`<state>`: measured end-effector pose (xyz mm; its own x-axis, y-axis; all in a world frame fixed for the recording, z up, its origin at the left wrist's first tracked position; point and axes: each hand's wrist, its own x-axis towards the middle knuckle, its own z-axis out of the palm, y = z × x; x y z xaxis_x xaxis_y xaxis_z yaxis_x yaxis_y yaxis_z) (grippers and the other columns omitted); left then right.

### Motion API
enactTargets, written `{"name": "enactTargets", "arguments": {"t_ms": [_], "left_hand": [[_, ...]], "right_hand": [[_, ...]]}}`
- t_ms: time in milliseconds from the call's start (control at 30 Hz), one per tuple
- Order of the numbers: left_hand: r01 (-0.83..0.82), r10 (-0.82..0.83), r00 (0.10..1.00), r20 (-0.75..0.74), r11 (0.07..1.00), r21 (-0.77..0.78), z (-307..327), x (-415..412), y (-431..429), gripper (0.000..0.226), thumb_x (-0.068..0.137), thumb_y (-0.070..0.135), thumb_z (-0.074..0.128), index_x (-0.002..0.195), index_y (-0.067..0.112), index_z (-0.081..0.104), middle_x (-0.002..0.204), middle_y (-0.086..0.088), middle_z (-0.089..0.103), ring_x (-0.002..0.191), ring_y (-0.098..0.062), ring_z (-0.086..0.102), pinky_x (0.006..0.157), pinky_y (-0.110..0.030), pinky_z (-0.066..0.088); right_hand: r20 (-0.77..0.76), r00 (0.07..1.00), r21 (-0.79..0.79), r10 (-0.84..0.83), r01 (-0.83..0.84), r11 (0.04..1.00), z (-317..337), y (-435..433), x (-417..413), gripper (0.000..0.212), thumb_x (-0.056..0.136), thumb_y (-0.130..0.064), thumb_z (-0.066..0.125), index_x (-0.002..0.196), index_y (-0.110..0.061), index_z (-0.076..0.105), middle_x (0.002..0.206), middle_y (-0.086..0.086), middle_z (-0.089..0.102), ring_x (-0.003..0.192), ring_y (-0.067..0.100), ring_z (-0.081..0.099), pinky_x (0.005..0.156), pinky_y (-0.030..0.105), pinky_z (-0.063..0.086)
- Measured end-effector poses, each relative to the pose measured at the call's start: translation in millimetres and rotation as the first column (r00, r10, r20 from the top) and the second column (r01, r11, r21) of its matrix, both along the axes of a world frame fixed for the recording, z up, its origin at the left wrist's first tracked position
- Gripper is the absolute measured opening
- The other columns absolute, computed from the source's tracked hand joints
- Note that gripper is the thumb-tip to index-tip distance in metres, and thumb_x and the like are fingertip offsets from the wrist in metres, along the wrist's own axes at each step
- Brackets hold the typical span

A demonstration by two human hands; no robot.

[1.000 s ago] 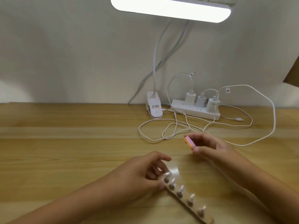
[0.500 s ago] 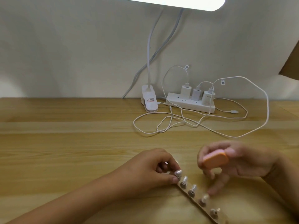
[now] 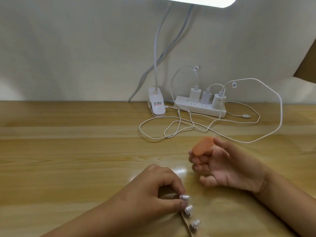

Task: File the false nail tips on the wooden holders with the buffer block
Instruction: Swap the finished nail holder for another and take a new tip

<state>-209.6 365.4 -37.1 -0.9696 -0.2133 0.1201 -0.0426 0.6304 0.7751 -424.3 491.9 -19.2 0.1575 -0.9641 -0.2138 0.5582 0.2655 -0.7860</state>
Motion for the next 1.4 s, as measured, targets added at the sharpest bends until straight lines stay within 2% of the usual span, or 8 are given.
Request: {"name": "enactTargets", "arguments": {"t_ms": [367,600,700,833,900,1000,1200,1400], "left_hand": [[0.175,-0.158,0.982,0.102,0.968,-0.182,16.8,10.9,-6.2,0.039,0.082,0.021,0.067,0.115,0.041,0.065,0.117,0.025,0.055,0.123,-0.002,0.040,0.100,-0.011,0.033],[0.102,0.016,0.967,0.253,0.889,-0.447,28.7,18.6,-5.4,0.037,0.074,0.063,0.058,0.106,0.046,0.051,0.097,0.026,0.052,0.095,0.007,0.042,0.086,-0.017,0.041],[0.370,-0.228,0.880,0.417,0.879,-0.300,31.7,32.0,5.4,0.006,0.089,0.055,0.051,0.091,0.059,0.056,0.099,0.030,0.060,0.086,0.013,0.048,0.086,-0.009,0.039],[0.530,-0.406,0.709,0.576,0.846,-0.055,47.7,34.3,-7.0,0.018,0.093,0.033,0.052,0.109,0.040,0.056,0.107,0.020,0.060,0.099,0.006,0.056,0.094,-0.021,0.045],[0.372,-0.299,0.826,0.477,0.926,-0.063,50.8,29.7,-13.7,0.013,0.087,0.040,0.061,0.101,0.040,0.061,0.095,0.023,0.061,0.086,0.006,0.056,0.078,-0.013,0.045],[0.038,-0.012,0.986,0.169,0.988,-0.149,31.8,17.4,-12.9,0.018,0.083,0.045,0.065,0.100,0.043,0.060,0.106,0.033,0.052,0.102,0.008,0.049,0.085,-0.011,0.041],[-0.022,0.023,1.000,0.000,0.994,-0.102,6.4,-4.3,9.4,0.033,0.090,0.034,0.064,0.122,0.039,0.057,0.120,0.038,0.049,0.127,0.013,0.025,0.099,0.001,0.020],[-0.055,0.051,0.998,-0.046,0.994,-0.097,-0.3,-2.1,9.1,0.016,0.078,0.041,0.074,0.091,0.037,0.067,0.106,0.030,0.059,0.118,0.000,0.038,0.095,-0.010,0.031]], "right_hand": [[0.047,0.987,-0.006,-0.157,0.157,0.988,-7.1,-6.2,-5.5,0.069,0.059,-0.026,0.087,0.122,-0.003,0.069,0.105,0.010,0.069,0.090,0.018,0.068,0.082,0.034,0.058],[0.112,0.921,-0.038,-0.374,0.380,0.924,-3.8,-8.6,-13.3,0.068,0.053,-0.030,0.094,0.114,-0.008,0.073,0.105,0.005,0.068,0.089,0.017,0.067,0.079,0.034,0.059],[0.115,0.910,-0.025,-0.399,0.404,0.914,-4.3,-9.7,-14.2,0.066,0.055,-0.036,0.093,0.112,-0.008,0.074,0.107,0.005,0.069,0.090,0.017,0.068,0.079,0.035,0.059],[0.071,0.929,-0.045,-0.362,0.366,0.930,-2.0,-7.3,-17.4,0.062,0.062,-0.040,0.089,0.113,-0.009,0.073,0.110,0.005,0.068,0.095,0.018,0.067,0.083,0.042,0.057],[0.003,0.947,-0.070,-0.321,0.320,0.945,2.6,-3.0,-23.2,0.061,0.064,-0.041,0.088,0.114,-0.009,0.072,0.111,0.007,0.068,0.098,0.019,0.067,0.086,0.049,0.055],[-0.142,0.964,-0.079,-0.227,0.217,0.973,8.0,8.0,-36.0,0.061,0.067,-0.043,0.087,0.115,-0.008,0.072,0.111,0.010,0.067,0.097,0.019,0.066,0.086,0.054,0.054],[-0.235,0.957,-0.128,-0.171,0.144,0.981,3.1,8.2,-34.8,0.065,0.066,-0.040,0.087,0.120,-0.008,0.070,0.112,0.009,0.068,0.101,0.017,0.066,0.086,0.043,0.056],[-0.266,0.939,-0.203,-0.219,0.168,0.965,2.9,-2.4,-8.0,0.066,0.065,-0.041,0.086,0.123,-0.013,0.070,0.123,0.008,0.067,0.111,0.017,0.065,0.090,0.036,0.055]]}}
